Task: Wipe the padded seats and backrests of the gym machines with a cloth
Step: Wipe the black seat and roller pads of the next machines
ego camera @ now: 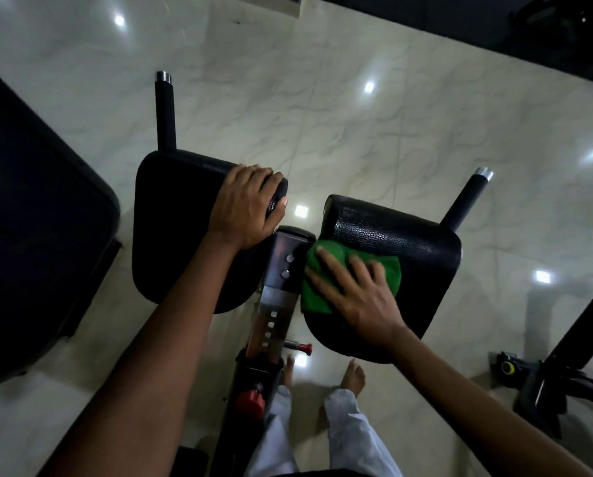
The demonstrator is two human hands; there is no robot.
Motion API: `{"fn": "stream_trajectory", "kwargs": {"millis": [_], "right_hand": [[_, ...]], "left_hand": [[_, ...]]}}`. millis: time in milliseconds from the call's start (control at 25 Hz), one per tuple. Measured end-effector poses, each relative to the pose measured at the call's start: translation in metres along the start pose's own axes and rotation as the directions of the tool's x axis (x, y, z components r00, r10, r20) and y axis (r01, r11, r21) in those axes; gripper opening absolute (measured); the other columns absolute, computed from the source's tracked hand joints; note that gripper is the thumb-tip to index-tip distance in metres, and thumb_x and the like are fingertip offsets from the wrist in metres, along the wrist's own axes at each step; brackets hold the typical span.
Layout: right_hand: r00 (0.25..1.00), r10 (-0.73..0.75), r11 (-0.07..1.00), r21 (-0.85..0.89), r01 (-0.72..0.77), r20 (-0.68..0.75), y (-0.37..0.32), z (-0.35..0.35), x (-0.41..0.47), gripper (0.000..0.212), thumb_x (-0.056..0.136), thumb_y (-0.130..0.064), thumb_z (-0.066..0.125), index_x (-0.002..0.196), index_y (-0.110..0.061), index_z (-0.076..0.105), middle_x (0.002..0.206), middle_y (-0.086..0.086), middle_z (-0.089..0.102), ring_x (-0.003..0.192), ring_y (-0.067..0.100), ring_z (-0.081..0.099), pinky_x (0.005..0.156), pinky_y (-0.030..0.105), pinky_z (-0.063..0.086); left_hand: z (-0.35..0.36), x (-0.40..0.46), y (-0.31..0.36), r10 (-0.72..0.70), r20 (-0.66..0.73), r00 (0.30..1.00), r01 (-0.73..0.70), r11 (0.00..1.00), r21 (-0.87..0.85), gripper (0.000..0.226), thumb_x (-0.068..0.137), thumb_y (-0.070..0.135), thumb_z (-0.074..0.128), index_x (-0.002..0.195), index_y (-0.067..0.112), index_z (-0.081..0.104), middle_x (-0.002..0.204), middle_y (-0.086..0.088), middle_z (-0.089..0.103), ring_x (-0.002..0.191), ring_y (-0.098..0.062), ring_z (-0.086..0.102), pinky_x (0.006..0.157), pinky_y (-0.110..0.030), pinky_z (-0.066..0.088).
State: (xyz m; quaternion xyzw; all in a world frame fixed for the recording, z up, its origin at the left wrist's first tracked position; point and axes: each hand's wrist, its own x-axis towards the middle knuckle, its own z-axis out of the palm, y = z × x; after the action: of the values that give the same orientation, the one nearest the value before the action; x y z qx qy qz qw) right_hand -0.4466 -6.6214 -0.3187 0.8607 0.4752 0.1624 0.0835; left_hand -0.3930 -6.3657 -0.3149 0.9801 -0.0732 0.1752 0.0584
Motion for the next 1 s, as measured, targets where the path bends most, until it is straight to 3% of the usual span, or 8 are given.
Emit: {"fn": "stream_trajectory", "kwargs": {"millis": [120, 200, 440, 560, 680, 760, 920, 1000], "right_hand": [[0.957, -0.277, 0.961, 0.045, 0.274, 0.082, -0.021, 0.008, -0.029, 0.038, 0.084, -0.026, 0.038, 0.116, -0.024, 0.058, 0.139, 0.010, 0.044, 0.101, 0.033, 0.051, 0.080, 0.042, 0.031], [0.947, -0.296, 0.955, 0.030, 0.295, 0.124, -0.015, -0.004, -0.017, 0.039, 0.082, -0.028, 0.036, 0.107, -0.027, 0.066, 0.132, 0.009, 0.055, 0.100, 0.031, 0.045, 0.079, 0.041, 0.031], [0.978, 0.136, 0.989, -0.084, -0.124, 0.157, 0.041, -0.032, 0.106, 0.041, 0.066, -0.051, 0.059, 0.088, -0.017, 0.066, 0.094, 0.012, 0.062, 0.088, 0.033, 0.054, 0.071, 0.038, 0.041], [0.949, -0.063, 0.989, -0.107, 0.101, 0.310, 0.014, -0.036, 0.106, 0.037, 0.078, -0.046, 0.052, 0.094, -0.017, 0.069, 0.096, 0.012, 0.060, 0.097, 0.031, 0.049, 0.082, 0.042, 0.038], [0.790, -0.302, 0.936, 0.008, 0.352, 0.534, -0.037, -0.035, 0.071, 0.037, 0.088, -0.035, 0.042, 0.110, -0.016, 0.066, 0.111, 0.014, 0.058, 0.111, 0.033, 0.040, 0.090, 0.047, 0.029], [0.747, -0.292, 0.936, 0.018, 0.351, 0.597, -0.044, -0.044, 0.070, 0.037, 0.089, -0.034, 0.041, 0.112, -0.017, 0.065, 0.115, 0.014, 0.056, 0.113, 0.033, 0.039, 0.091, 0.048, 0.026], [0.871, -0.040, 0.993, -0.074, 0.087, 0.490, 0.001, -0.049, 0.109, 0.042, 0.089, -0.043, 0.042, 0.114, -0.016, 0.061, 0.115, 0.012, 0.052, 0.111, 0.032, 0.041, 0.093, 0.045, 0.031], [0.875, -0.024, 0.993, -0.088, 0.076, 0.483, 0.000, -0.048, 0.113, 0.039, 0.090, -0.039, 0.041, 0.114, -0.015, 0.062, 0.114, 0.013, 0.053, 0.110, 0.033, 0.041, 0.092, 0.045, 0.032]], "left_hand": [[-0.001, -0.001, 0.001, -0.009, 0.004, 1.000, 0.009, 1.000, 0.000, 0.045, 0.091, 0.036, 0.039, 0.118, 0.006, 0.059, 0.114, -0.014, 0.061, 0.104, -0.033, 0.056, 0.100, -0.045, 0.035], [-0.001, 0.000, 0.002, -0.017, 0.004, 1.000, 0.017, 1.000, 0.012, 0.045, 0.091, 0.037, 0.039, 0.118, 0.006, 0.058, 0.115, -0.014, 0.061, 0.105, -0.032, 0.056, 0.101, -0.045, 0.035], [0.000, -0.001, 0.001, -0.019, 0.004, 1.000, 0.019, 1.000, -0.012, 0.044, 0.093, 0.038, 0.039, 0.118, 0.007, 0.059, 0.117, -0.012, 0.061, 0.108, -0.031, 0.055, 0.101, -0.044, 0.034], [0.000, -0.002, -0.002, -0.012, 0.008, 1.000, 0.012, 1.000, -0.004, 0.045, 0.094, 0.036, 0.037, 0.120, 0.007, 0.058, 0.119, -0.013, 0.061, 0.111, -0.032, 0.055, 0.102, -0.044, 0.035], [0.000, -0.002, -0.004, -0.009, 0.017, 1.000, 0.009, 1.000, -0.019, 0.045, 0.095, 0.033, 0.033, 0.122, 0.006, 0.058, 0.120, -0.014, 0.061, 0.112, -0.031, 0.055, 0.103, -0.044, 0.034], [-0.001, -0.001, -0.003, 0.004, 0.003, 1.000, -0.004, 1.000, -0.023, 0.045, 0.095, 0.033, 0.032, 0.122, 0.007, 0.058, 0.120, -0.013, 0.061, 0.111, -0.031, 0.055, 0.103, -0.044, 0.034], [0.003, -0.003, -0.004, 0.002, -0.006, 1.000, -0.002, 1.000, -0.022, 0.044, 0.095, 0.032, 0.034, 0.122, 0.007, 0.058, 0.121, -0.014, 0.061, 0.112, -0.031, 0.055, 0.103, -0.044, 0.034], [0.003, -0.003, -0.004, 0.005, -0.012, 1.000, -0.006, 1.000, -0.022, 0.043, 0.095, 0.031, 0.035, 0.121, 0.006, 0.058, 0.121, -0.014, 0.061, 0.112, -0.031, 0.055, 0.103, -0.044, 0.034]]}}
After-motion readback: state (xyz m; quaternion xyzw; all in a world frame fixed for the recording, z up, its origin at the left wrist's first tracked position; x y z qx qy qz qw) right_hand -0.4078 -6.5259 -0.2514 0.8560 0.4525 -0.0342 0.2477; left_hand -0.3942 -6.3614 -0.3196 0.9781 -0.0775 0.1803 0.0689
